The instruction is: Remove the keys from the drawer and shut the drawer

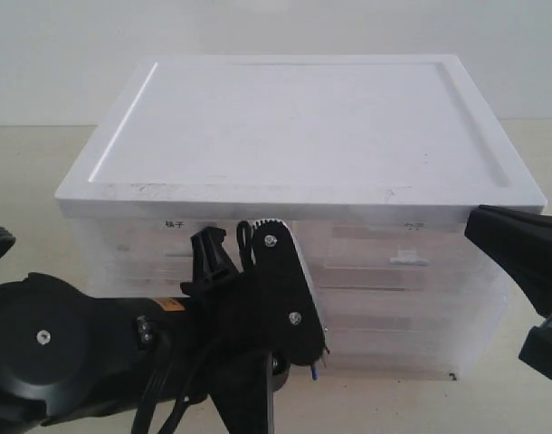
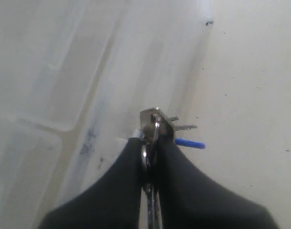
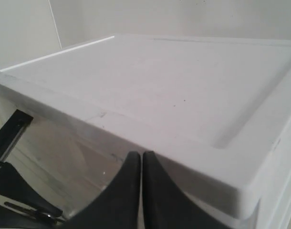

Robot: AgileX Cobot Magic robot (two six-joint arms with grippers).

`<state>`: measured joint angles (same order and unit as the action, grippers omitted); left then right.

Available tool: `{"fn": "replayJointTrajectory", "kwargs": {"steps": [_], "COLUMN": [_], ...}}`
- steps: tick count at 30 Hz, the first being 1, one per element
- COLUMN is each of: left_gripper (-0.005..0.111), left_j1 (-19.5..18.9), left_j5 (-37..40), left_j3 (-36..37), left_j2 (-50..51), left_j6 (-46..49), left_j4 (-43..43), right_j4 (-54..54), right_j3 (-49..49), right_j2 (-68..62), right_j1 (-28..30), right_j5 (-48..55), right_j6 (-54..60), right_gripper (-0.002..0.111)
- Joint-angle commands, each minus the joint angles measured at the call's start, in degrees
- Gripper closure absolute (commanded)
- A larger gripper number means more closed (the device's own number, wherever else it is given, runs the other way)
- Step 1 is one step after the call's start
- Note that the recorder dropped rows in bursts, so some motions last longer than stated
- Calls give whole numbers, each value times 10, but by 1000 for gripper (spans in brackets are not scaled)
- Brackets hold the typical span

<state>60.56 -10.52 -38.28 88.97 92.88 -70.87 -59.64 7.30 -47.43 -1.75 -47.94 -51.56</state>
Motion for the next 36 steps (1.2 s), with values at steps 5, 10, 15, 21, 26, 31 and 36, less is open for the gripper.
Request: {"fn": "replayJointTrajectory", "kwargs": {"steps": [5, 10, 15, 21, 26, 31, 36], "left_gripper": [102, 102, 102, 102, 102, 102, 102], "left_j1": [-21, -21, -21, -21, -21, -16, 8], "left_j5": [-10, -18, -19, -69, -48, 63, 60], "left_j3": [-3, -4, -6, -8, -8, -4, 19], "left_j2": [5, 5, 5, 5, 5, 5, 5], "left_j6": [-13, -51, -185, -280, -282, -282, -282], "left_j4": [7, 29, 135, 224, 224, 225, 239], "right_j4": [4, 4, 4, 4, 1, 1, 1], "right_j3": [3, 3, 3, 3, 3, 3, 3], "right_j2": [-2, -2, -2, -2, -2, -2, -2], "right_j1": [0, 0, 0, 0, 0, 0, 0], "right_j5": [2, 2, 2, 2, 2, 2, 2], "right_j6": [1, 1, 1, 1, 1, 1, 1], "right_gripper": [109, 109, 109, 109, 109, 109, 109]}}
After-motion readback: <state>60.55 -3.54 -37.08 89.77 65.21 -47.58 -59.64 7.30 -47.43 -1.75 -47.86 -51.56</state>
